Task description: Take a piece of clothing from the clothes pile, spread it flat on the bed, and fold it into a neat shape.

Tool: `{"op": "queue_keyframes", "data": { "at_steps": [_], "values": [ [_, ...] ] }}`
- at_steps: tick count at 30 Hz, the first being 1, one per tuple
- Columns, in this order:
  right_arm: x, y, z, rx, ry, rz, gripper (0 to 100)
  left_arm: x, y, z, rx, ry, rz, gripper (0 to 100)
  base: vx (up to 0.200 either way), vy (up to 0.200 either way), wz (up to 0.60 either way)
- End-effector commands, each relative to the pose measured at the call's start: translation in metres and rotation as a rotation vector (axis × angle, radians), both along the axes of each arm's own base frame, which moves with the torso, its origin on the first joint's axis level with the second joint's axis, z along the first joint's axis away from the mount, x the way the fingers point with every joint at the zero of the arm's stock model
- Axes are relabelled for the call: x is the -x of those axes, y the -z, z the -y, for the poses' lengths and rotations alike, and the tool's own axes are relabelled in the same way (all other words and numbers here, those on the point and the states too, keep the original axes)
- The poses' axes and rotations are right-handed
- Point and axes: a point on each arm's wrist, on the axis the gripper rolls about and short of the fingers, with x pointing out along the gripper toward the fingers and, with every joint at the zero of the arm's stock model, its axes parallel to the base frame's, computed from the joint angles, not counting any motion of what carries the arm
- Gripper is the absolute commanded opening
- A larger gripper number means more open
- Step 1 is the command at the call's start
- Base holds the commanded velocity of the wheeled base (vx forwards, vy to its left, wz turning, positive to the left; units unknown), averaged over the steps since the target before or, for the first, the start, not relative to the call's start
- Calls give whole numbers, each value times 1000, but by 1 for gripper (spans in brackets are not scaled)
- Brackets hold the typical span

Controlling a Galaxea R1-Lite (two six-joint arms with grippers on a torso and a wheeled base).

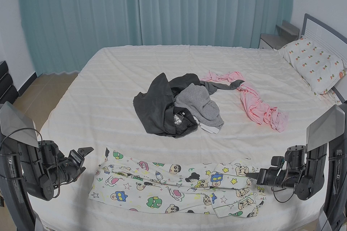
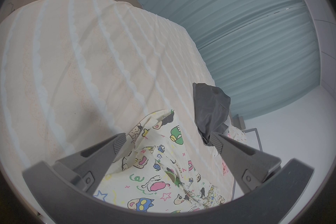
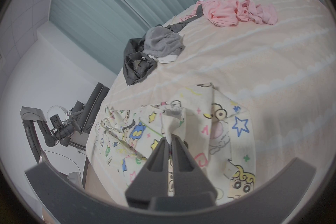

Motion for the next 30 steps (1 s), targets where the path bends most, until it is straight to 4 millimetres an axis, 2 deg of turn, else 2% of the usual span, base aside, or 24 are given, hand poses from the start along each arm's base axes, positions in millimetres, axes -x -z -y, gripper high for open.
{"op": "queue_keyframes", "data": {
  "at_steps": [1,8,11,21,22,25,30],
  "values": [
    [-1,-20,-9,-14,-30,81,0,-1,-1,0,-3,-3,14,100,0,0,0],
    [-19,-23,-10,-25,-19,147,0,1,0,1,-3,-1,4,100,0,0,0],
    [-26,-18,-10,-24,-10,151,0,2,0,2,-3,1,3,100,0,0,0],
    [-42,16,6,-2,48,65,0,4,5,2,-48,28,-10,100,0,0,0],
    [-42,16,6,-2,48,65,100,4,5,2,-48,28,-10,100,0,0,0],
    [-46,19,9,5,64,56,100,4,5,2,-48,27,-10,100,0,0,0],
    [-51,5,18,13,114,119,100,4,5,2,-48,27,-10,100,0,0,0]
  ]
}}
